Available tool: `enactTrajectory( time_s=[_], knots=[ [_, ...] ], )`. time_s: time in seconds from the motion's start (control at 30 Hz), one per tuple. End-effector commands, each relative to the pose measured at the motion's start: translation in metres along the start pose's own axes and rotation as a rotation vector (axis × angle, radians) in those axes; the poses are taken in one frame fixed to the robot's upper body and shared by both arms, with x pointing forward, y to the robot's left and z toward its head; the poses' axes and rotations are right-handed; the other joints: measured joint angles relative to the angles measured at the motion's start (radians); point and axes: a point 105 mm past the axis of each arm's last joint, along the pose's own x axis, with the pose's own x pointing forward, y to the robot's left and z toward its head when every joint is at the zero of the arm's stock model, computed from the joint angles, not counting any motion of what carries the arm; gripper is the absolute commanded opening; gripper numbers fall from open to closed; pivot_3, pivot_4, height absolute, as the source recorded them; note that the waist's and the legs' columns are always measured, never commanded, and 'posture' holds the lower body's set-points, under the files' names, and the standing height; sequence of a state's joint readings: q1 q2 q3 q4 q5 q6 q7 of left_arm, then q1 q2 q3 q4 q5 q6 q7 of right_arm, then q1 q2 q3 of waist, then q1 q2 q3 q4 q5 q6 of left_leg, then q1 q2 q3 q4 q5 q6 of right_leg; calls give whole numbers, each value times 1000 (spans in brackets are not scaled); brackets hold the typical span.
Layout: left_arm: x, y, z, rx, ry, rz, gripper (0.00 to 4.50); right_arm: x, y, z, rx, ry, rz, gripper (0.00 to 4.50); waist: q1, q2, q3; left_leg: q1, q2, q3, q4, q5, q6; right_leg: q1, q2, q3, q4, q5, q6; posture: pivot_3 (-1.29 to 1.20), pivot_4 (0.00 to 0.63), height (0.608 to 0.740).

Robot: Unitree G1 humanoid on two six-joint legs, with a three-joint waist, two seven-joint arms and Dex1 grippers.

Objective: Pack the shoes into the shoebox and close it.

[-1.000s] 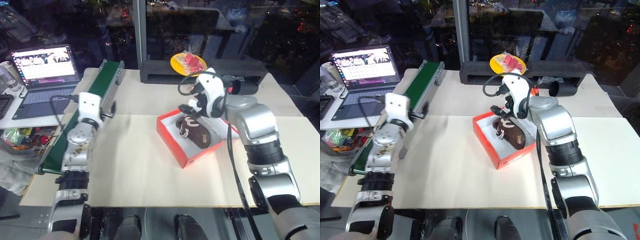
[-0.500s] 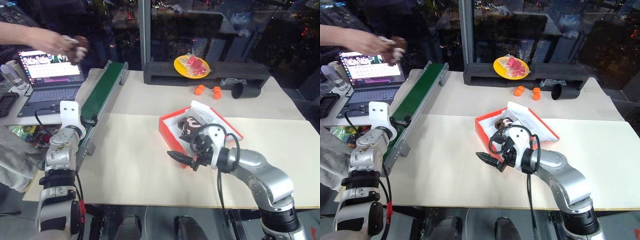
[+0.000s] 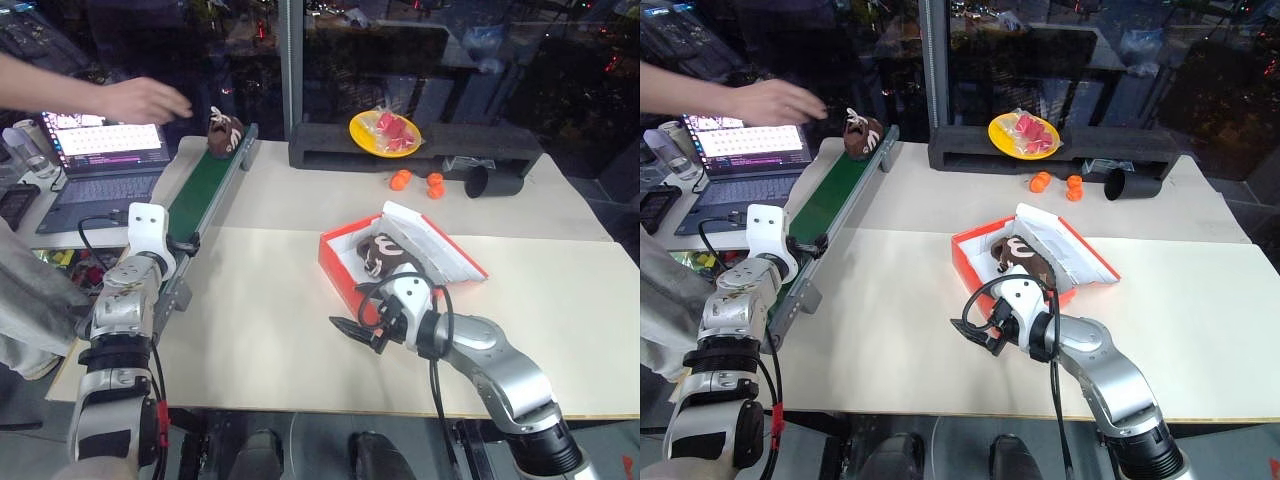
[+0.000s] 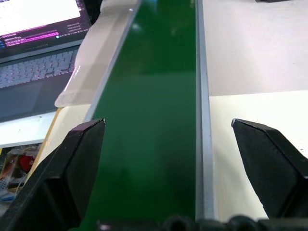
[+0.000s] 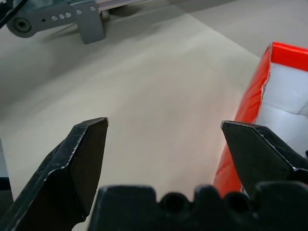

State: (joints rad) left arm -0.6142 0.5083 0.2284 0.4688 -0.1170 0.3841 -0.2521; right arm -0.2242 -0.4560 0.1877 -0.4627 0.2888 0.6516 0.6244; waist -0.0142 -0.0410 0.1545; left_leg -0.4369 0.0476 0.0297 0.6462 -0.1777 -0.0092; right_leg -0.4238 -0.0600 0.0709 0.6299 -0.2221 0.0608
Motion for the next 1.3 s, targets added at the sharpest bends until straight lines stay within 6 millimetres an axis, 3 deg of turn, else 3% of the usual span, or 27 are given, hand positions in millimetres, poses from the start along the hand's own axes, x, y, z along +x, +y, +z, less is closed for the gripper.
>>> enactTrajectory(
  time_s=[0.03,1.3],
  knots=[
    [1,1,13,15,-32,4,4500,-1,2,9,-19,-38,-6,4458,-1,0,0,0,0,0,0,0,0,0,0,0,0,0,0,0,150,733],
    [7,21,7,12,-7,86,4500,-2,-3,4,22,-24,-48,4458,0,0,0,0,0,0,0,0,0,0,0,0,0,0,0,0,150,733]
  ],
)
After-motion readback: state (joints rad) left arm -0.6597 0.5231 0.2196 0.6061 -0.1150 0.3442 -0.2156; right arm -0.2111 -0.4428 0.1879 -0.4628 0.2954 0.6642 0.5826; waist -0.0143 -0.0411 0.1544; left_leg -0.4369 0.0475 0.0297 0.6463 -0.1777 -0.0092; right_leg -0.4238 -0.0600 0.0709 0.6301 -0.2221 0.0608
